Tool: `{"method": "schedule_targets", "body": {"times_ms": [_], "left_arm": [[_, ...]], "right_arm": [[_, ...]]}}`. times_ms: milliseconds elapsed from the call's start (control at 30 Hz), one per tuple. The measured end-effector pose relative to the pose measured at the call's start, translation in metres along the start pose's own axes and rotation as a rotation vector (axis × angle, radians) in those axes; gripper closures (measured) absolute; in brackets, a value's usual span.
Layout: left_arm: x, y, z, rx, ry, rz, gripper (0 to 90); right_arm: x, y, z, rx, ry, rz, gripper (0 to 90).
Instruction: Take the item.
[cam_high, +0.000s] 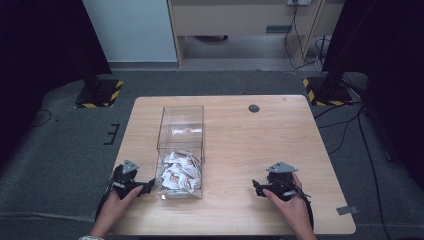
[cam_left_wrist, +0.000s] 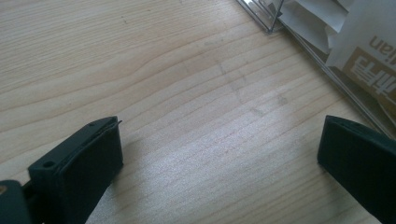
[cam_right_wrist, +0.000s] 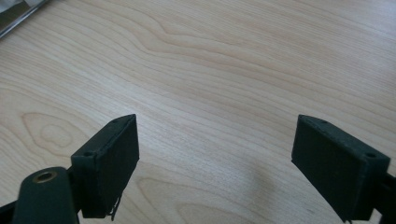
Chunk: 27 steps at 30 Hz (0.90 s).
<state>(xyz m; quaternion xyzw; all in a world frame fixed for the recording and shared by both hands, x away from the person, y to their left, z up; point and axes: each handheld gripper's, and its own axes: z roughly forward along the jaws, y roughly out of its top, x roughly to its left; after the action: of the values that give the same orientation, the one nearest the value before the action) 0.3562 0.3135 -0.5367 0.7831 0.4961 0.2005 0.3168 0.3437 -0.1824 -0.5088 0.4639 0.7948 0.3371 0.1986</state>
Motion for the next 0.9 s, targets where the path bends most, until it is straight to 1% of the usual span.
{"method": "schedule_targets", "body": {"times_ms": [133, 400, 433, 467, 533, 667, 800, 900], "left_arm": [[0.000, 0.000, 0.000, 0.000, 0.000, 0.000, 0.0], [0.000, 0.000, 0.000, 0.000, 0.000, 0.000, 0.0], [0.000, 0.000, 0.000, 0.000, 0.000, 0.000, 0.0], [0.000, 0.000, 0.000, 0.000, 0.000, 0.001, 0.0], [0.000, 0.000, 0.000, 0.000, 0.000, 0.000, 0.0], [0.000, 0.000, 0.000, 0.000, 0.000, 0.000, 0.0], [0.000, 0.000, 0.000, 0.000, 0.000, 0.000, 0.0], [0.000, 0.000, 0.000, 0.000, 0.000, 0.000, 0.0]], "right_arm": [[0.003, 0.002, -0.002, -0.001, 0.021, -0.002, 18.8], [0.010, 0.006, -0.007, -0.002, 0.041, -0.031, 22.5], [0.012, 0.007, -0.009, -0.007, 0.047, -0.037, 25.3], [0.013, 0.008, -0.010, -0.008, 0.046, -0.035, 25.8], [0.014, 0.008, -0.011, -0.010, 0.048, -0.031, 26.0], [0.016, 0.009, -0.013, -0.008, 0.057, -0.041, 26.2], [0.021, 0.011, -0.014, -0.003, 0.090, -0.046, 25.5], [0.025, 0.015, -0.016, -0.006, 0.095, -0.057, 24.5]]}}
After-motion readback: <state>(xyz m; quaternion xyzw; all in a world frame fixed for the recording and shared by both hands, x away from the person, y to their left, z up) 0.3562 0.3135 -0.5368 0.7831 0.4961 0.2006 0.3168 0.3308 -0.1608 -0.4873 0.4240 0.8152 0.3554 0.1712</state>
